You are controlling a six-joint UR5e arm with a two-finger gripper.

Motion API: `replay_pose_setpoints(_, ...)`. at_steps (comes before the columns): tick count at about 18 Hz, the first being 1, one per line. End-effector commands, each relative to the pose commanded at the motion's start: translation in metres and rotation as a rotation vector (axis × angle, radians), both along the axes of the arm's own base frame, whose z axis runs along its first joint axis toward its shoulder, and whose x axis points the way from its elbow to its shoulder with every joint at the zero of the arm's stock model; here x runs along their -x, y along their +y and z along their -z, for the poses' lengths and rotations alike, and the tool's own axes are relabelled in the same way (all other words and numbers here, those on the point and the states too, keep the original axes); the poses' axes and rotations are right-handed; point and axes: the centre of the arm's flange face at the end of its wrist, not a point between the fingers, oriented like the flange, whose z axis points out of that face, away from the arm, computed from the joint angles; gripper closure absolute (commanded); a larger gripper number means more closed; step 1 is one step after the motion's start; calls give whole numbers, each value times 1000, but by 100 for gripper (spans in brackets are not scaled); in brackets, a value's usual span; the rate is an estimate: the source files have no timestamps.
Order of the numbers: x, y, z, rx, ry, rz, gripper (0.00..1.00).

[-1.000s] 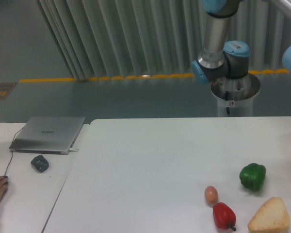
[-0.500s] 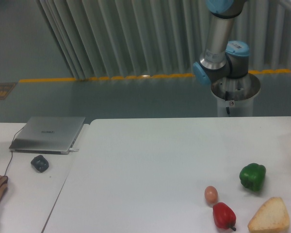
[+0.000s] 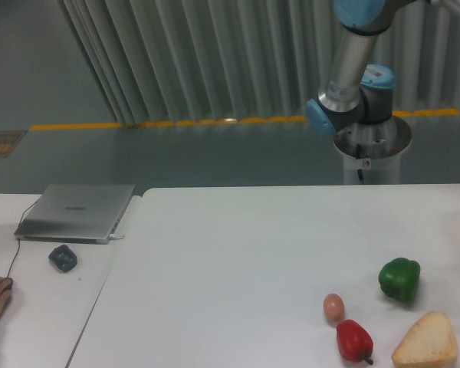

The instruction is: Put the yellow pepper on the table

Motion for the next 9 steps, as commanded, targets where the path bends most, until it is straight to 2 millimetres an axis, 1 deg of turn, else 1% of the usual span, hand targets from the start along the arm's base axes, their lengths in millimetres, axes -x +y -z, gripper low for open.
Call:
replay_pose_setpoints(2, 13, -11, 6, 8, 16, 35, 0)
replay_pose_setpoints(3, 18, -13, 10, 9, 18, 37, 0)
replay_pose_setpoints(5, 28, -16, 25, 16, 13, 53, 0)
replay_pose_setpoints(6, 33, -24, 26, 23, 10, 57, 0)
replay_pose_setpoints(9, 37, -34, 33, 26, -4, 42, 0)
